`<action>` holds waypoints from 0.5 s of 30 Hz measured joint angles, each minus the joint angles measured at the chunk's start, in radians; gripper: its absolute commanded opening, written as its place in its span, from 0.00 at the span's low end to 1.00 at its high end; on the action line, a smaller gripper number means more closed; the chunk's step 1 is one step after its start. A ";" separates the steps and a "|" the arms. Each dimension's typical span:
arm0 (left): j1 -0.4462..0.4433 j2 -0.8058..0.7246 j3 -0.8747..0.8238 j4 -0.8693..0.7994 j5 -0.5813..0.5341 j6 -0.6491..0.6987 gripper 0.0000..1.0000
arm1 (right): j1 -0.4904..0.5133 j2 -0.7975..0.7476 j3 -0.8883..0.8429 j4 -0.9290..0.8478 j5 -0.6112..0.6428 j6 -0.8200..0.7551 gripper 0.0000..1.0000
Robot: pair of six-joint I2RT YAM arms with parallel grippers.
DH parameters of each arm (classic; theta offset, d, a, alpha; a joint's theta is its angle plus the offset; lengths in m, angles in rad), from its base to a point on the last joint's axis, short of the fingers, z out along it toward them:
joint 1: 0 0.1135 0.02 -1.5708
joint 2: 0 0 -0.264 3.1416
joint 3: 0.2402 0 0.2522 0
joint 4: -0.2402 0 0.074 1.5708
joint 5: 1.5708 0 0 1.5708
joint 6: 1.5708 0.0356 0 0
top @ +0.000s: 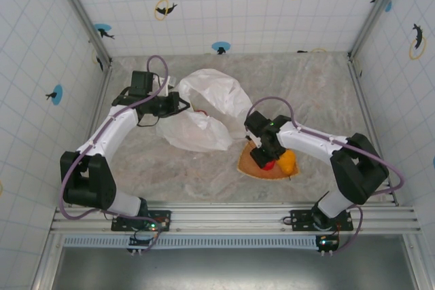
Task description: Place the fruits into the plastic bag
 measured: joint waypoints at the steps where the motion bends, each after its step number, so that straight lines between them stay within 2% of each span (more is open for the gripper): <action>1: 0.000 0.000 0.000 0.000 0.000 0.000 0.00 | 0.000 0.000 0.000 -0.001 0.000 -0.003 0.57; 9: 0.000 0.000 0.000 0.000 0.000 0.000 0.00 | -0.002 -0.016 0.000 -0.003 -0.016 -0.005 0.48; 15: 0.000 0.000 0.000 0.000 0.000 0.000 0.00 | -0.026 -0.130 0.017 0.003 -0.077 -0.005 0.44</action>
